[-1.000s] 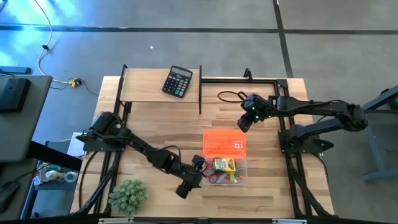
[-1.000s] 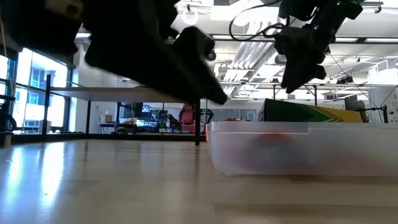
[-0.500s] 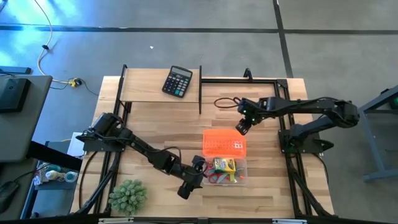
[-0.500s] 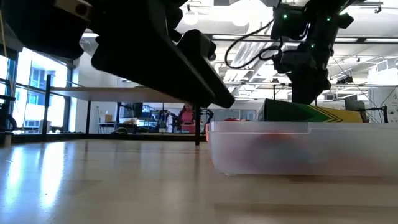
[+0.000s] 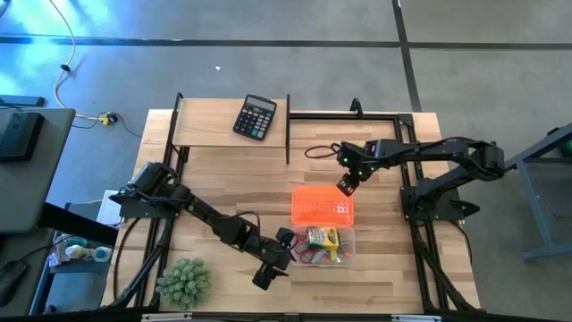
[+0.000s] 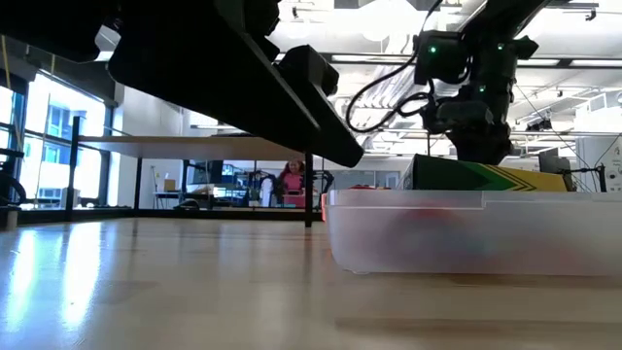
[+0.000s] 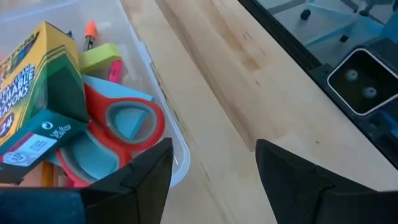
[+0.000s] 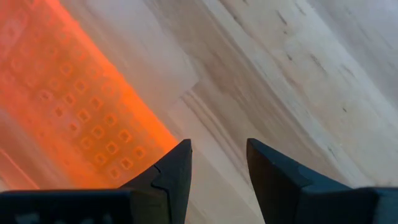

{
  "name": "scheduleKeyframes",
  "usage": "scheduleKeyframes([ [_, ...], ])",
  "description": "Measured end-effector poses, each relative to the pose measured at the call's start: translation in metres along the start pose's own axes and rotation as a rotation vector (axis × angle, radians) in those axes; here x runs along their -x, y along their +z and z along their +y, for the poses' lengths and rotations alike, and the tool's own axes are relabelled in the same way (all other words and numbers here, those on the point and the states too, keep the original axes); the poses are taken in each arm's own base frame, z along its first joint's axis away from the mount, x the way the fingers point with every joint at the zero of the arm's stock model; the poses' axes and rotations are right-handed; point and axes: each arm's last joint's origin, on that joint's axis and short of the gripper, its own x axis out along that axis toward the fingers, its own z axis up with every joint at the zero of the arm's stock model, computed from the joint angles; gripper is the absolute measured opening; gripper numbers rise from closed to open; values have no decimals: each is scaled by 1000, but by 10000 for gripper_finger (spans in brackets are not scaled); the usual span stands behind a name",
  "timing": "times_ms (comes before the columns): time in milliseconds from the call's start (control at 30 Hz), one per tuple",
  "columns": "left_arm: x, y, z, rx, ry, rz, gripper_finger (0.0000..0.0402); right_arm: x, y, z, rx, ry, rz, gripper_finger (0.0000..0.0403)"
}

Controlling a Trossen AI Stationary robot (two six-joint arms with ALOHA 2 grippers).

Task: Pack school essentials
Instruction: Close the orange supply box

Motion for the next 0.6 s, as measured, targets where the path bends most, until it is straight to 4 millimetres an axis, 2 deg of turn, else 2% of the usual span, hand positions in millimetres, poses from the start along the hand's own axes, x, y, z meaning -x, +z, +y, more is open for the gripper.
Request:
scheduleKeyframes([
  [300,0,0,0,2,-24,-3,218,0,6,-6,-13,5,-31,144],
  [600,-1,0,0,2,-27,0,218,-22,10,-4,-12,-5,43,144],
])
